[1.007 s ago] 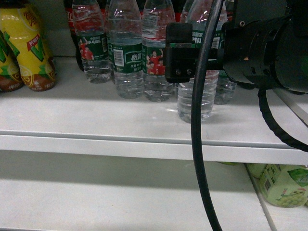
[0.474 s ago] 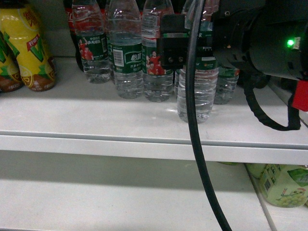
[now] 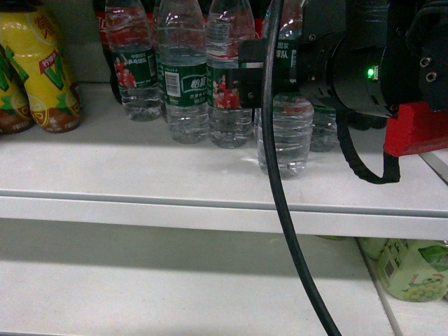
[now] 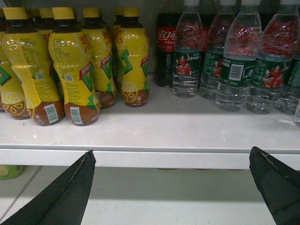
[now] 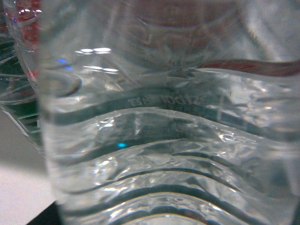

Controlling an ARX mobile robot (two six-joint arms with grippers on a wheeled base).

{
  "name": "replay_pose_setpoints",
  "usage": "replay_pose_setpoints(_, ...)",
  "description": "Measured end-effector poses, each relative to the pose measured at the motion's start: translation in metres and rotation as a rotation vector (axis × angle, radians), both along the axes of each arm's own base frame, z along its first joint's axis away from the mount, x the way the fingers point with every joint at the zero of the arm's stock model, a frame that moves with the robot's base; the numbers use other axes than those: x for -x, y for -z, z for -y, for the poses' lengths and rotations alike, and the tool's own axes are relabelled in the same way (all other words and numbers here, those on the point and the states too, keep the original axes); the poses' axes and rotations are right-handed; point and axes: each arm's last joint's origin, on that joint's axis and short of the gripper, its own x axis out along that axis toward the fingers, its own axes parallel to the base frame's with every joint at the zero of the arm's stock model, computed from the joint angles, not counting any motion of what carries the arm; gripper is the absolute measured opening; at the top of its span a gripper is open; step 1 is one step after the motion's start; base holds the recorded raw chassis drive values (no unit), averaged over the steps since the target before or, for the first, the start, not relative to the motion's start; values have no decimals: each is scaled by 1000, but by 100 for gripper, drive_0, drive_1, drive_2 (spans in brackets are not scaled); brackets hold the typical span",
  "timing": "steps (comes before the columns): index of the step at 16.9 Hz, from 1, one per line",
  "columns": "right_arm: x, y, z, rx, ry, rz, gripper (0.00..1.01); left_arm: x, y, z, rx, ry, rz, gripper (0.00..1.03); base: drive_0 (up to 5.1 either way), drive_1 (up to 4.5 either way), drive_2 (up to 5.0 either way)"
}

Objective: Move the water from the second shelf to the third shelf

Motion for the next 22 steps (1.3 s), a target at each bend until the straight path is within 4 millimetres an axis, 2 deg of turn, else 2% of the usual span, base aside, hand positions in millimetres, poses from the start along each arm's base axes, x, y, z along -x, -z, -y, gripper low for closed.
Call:
replay_pose_setpoints(1,0,0,0,-8,1,-2,76,0,0,0,0,0,0,98,0,0,0)
replay_pose_setpoints(3,0,0,-1,-26,13,-8,57,0,0,0,0,0,0,98,0,0,0)
replay_pose_setpoints(5,3,-1,-2,-36,10,-7,46,0,0,0,0,0,0,98,0,0,0)
replay_pose_setpoints(9,20,-5,6,-50,3,-24,43,0,0,0,0,0,0,98,0,0,0)
replay_pose_setpoints(13,62,-9,24,-55,-54,-54,43,0,0,0,0,0,0,98,0,0,0)
replay_pose_setpoints(16,104,-17,53,-56,-85,-68,42,0,0,0,0,0,0,98,0,0,0)
replay_pose_setpoints(20,152,-35,110,-57,20,-21,42,0,0,0,0,0,0,98,0,0,0)
replay_pose_setpoints(22,171,-45,128,-67,45,-1,42,0,0,0,0,0,0,98,0,0,0)
